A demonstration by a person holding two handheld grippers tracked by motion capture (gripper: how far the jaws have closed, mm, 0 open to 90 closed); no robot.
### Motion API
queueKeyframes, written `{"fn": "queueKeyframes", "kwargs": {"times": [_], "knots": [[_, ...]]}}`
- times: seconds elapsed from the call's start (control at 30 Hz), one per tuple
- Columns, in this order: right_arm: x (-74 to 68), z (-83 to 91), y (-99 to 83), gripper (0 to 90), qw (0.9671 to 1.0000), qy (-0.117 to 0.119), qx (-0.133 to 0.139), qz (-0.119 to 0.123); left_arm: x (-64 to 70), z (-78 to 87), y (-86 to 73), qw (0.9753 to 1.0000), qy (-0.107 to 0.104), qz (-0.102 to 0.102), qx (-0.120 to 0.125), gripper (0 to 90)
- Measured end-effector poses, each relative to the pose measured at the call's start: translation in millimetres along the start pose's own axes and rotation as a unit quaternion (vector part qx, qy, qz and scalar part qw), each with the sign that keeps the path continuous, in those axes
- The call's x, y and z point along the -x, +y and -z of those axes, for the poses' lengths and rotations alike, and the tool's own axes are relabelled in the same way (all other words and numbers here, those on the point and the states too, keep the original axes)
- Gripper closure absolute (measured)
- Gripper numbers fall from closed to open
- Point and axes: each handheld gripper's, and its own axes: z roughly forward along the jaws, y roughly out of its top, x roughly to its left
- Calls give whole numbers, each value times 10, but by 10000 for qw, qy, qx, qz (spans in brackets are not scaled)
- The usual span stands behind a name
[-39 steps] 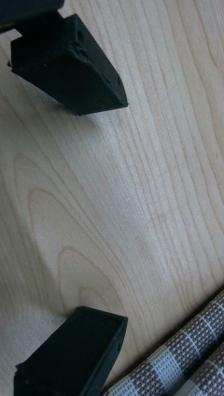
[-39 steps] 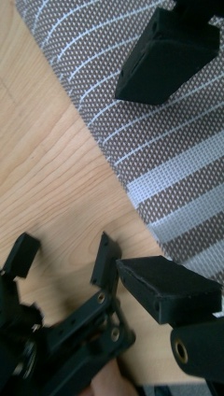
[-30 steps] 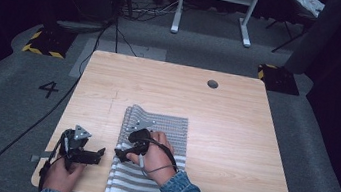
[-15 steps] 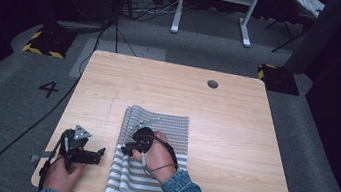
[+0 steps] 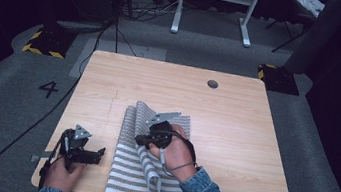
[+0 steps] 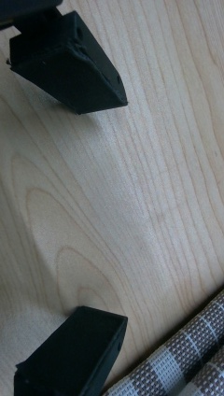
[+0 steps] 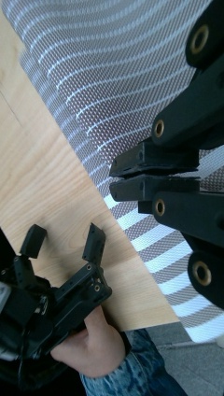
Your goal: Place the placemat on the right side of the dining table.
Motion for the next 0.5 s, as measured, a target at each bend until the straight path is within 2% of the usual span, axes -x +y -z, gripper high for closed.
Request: {"fn": "queueKeyframes", "kwargs": {"times": [0.17,0.2,0.23,0.5], "knots": [[33,387,38,874,9996,-199,186,118,0,-15,12,10000,-1,9,17,8],[33,387,38,874,9996,-199,186,118,0,-15,12,10000,-1,9,17,8],[62,577,36,875,9990,-264,304,191,0,-19,14,10000,-23,22,21,8],[203,1191,-20,880,9962,-559,624,237,3,-20,14,10000,-31,34,15,8]]}}
